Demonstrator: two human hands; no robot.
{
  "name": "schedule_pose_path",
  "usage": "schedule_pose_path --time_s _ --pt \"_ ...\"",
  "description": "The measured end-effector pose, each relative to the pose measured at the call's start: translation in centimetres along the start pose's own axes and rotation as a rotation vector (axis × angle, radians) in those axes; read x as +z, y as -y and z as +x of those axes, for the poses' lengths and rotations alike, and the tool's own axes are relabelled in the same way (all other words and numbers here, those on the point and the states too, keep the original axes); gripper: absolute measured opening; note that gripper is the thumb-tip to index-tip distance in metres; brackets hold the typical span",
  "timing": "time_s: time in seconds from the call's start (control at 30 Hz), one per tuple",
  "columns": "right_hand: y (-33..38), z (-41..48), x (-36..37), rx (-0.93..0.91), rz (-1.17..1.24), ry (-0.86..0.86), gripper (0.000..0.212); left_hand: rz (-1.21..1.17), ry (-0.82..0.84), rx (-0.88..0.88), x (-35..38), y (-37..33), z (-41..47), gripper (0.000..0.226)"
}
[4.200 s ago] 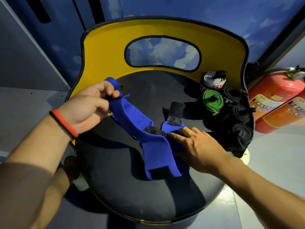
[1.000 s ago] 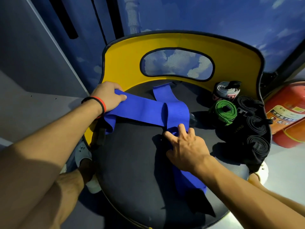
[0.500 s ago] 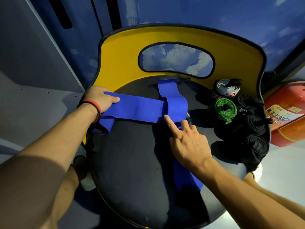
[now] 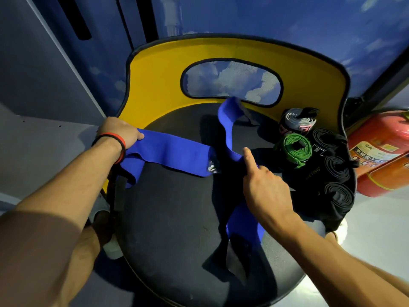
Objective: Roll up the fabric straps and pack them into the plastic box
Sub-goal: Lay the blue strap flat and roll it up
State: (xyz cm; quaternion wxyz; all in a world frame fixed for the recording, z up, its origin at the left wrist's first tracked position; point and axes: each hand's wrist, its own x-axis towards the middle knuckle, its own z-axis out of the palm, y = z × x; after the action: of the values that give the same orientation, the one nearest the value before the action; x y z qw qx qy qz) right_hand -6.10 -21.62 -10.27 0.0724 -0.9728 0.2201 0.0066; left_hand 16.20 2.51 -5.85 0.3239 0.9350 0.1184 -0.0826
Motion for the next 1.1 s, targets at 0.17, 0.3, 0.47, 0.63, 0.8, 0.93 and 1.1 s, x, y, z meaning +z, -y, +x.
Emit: schedule_pose_path --time_s 0.17,0.3,0.47,0.63,0.8,0.93,1.1 --pt "-0.6 -0.5 -0.4 0.010 -0.034 -0.011 0.068 -0.008 -0.066 0.043 -1.8 -0.1 0.2 0.023" --pt "-0.9 -0.6 -0.7 -0.003 -0.036 -0.018 0.065 -0.083 -0.109 0.085 -4.3 -0.4 0.4 0.030" --pt "1.2 -1.2 -1.0 -0.124 0.028 -0.032 0.063 -0.325 0.182 -0.014 -4.5 -0.6 -1.7 0.008" --pt "4.0 -2.0 0.4 -0.265 0.126 0.100 0.087 -0.315 0.372 -0.044 -2.6 0.2 -3.3 0.017" --pt "3.0 -1.0 0.6 -0.487 -0.044 0.344 0.098 -0.265 0.429 -0.044 -2.3 0.8 -3.4 0.011" --pt "1.9 0.4 1.1 -0.470 -0.069 0.358 0.096 -0.254 0.474 -0.033 -2.1 0.5 -3.9 0.003" --pt "2.0 1.7 2.6 -0.336 -0.050 0.155 0.077 -0.317 0.563 -0.012 -2.3 0.3 -4.7 0.054"
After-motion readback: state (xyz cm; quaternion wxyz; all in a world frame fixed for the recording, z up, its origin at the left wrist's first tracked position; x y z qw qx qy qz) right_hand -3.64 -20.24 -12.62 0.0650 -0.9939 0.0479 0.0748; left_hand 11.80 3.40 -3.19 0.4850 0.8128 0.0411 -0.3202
